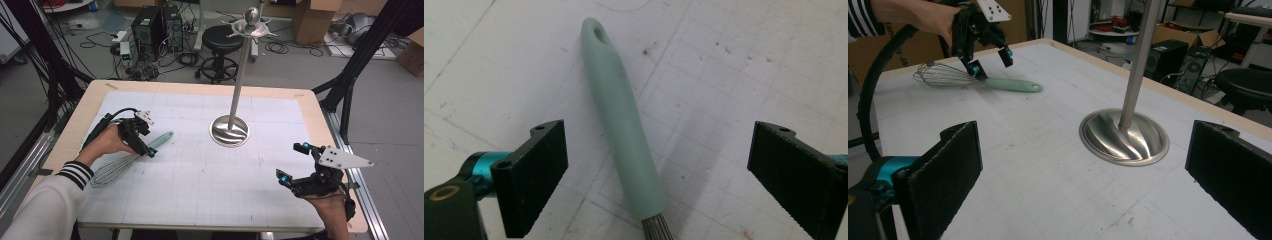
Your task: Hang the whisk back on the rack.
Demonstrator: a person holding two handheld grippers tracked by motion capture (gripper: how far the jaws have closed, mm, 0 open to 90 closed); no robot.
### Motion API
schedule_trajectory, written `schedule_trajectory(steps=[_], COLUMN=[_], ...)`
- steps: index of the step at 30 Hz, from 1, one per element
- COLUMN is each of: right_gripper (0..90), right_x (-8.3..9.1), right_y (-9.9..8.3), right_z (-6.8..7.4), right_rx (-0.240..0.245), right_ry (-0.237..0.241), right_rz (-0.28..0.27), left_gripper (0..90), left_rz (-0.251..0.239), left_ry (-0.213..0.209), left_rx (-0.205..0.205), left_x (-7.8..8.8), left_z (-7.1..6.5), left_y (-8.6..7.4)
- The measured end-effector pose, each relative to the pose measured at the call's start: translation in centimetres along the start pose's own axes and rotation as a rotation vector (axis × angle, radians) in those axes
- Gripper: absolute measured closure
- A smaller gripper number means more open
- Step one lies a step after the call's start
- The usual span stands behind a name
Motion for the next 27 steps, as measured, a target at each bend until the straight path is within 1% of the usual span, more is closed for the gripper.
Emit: schedule_trajectory(steps=[3,5,8,9,11,13,15,16,17,22,23,24,25,27], right_gripper=[0.7,0.7,0.7,0.7,0.7,0.7,0.7,0.6,0.7,0.7,0.7,0.7,0.7,0.7], right_x=[0.1,0.2,0.3,0.3,0.4,0.4,0.5,0.5,0.5,0.5,0.4,0.4,0.4,0.4], right_y=[-0.1,-0.1,-0.1,-0.1,-0.2,-0.2,-0.2,-0.2,-0.2,-0.3,-0.3,-0.3,-0.3,-0.3], right_z=[0.0,-0.1,-0.1,-0.1,-0.1,0.0,-0.1,-0.1,0.0,-0.1,0.0,-0.1,0.0,0.0], right_rx=[-0.002,-0.004,-0.006,-0.004,-0.005,-0.007,-0.004,-0.006,-0.007,-0.007,-0.008,-0.006,-0.007,-0.007], right_ry=[-0.002,-0.004,-0.006,-0.007,-0.007,-0.008,-0.011,-0.011,-0.011,-0.009,-0.006,-0.008,-0.006,-0.007], right_rz=[0.000,0.000,-0.002,-0.001,-0.001,-0.001,-0.003,-0.003,-0.002,0.000,-0.001,0.000,0.001,0.002], left_gripper=[12.8,13.7,18.1,20.6,23.8,28.4,32.1,33.6,35.1,45.6,47.7,49.1,50.5,52.8], left_rz=[0.022,0.037,0.048,0.049,0.067,0.087,0.103,0.109,0.117,0.129,0.138,0.137,0.145,0.156], left_ry=[0.004,-0.001,-0.014,-0.016,-0.023,-0.011,-0.013,-0.011,-0.009,-0.004,-0.004,-0.002,-0.004,0.004], left_rx=[0.003,0.002,-0.002,0.003,0.004,0.008,0.013,0.023,0.019,0.023,0.018,0.023,0.021,0.022], left_x=[-0.4,-0.6,-0.8,-0.9,-1.0,-1.1,-1.2,-1.2,-1.3,-1.4,-1.5,-1.6,-1.6,-1.7], left_z=[0.3,0.4,0.5,0.5,0.6,0.7,0.9,0.9,1.0,1.0,1.0,0.9,0.9,1.0], left_y=[-0.1,-0.2,-0.3,-0.4,-0.5,-0.6,-0.8,-0.9,-0.9,-0.9,-0.9,-0.9,-1.0,-1.0])
Point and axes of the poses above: each handheld gripper's, and its own axes: x roughly backward along the jaws, y roughly out of its top, z roughly to its left, the point moved 2 cm from there along -x, roughly forward along the jaws, and after that the axes turned 2 degrees about x, right-handed, at the moved point
